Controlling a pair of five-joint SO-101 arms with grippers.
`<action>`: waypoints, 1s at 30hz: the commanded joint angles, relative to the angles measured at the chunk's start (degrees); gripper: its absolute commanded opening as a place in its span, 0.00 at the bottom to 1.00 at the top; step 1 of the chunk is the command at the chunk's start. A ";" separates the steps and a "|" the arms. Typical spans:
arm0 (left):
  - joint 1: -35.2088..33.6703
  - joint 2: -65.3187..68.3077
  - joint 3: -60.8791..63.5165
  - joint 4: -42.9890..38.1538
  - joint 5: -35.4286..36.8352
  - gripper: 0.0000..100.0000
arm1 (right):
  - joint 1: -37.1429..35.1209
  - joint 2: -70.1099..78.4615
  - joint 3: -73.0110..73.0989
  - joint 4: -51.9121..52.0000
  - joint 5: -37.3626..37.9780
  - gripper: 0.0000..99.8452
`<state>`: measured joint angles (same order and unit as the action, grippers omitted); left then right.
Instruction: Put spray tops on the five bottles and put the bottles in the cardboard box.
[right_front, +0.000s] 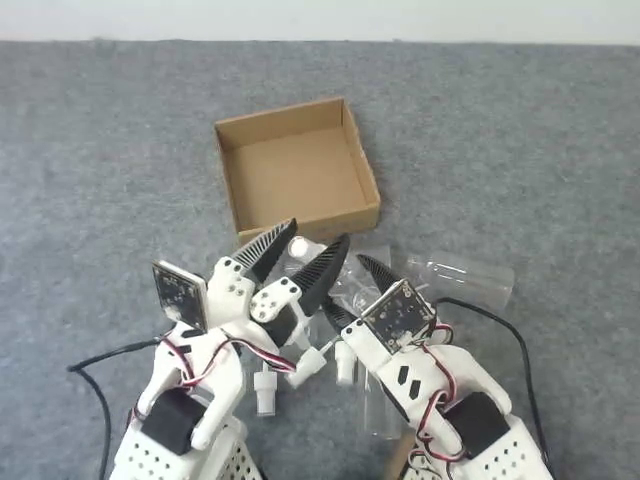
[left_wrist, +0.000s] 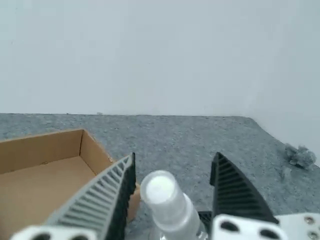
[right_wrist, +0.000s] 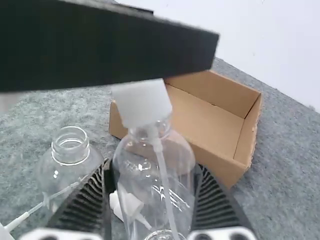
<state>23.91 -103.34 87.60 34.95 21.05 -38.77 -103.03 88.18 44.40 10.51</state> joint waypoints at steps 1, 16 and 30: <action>3.87 -1.05 -3.56 2.37 -1.23 0.22 | -0.57 -1.01 -1.49 -1.27 -0.18 0.01; 6.77 -1.05 -4.62 4.75 -4.48 0.22 | -0.57 -1.01 -1.32 -1.19 -0.18 0.01; -0.70 -1.05 -7.08 2.55 -1.32 0.22 | -0.57 -1.01 -1.23 -0.75 -0.18 0.01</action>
<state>26.20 -103.34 84.35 39.34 18.15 -38.68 -103.03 88.18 44.40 10.42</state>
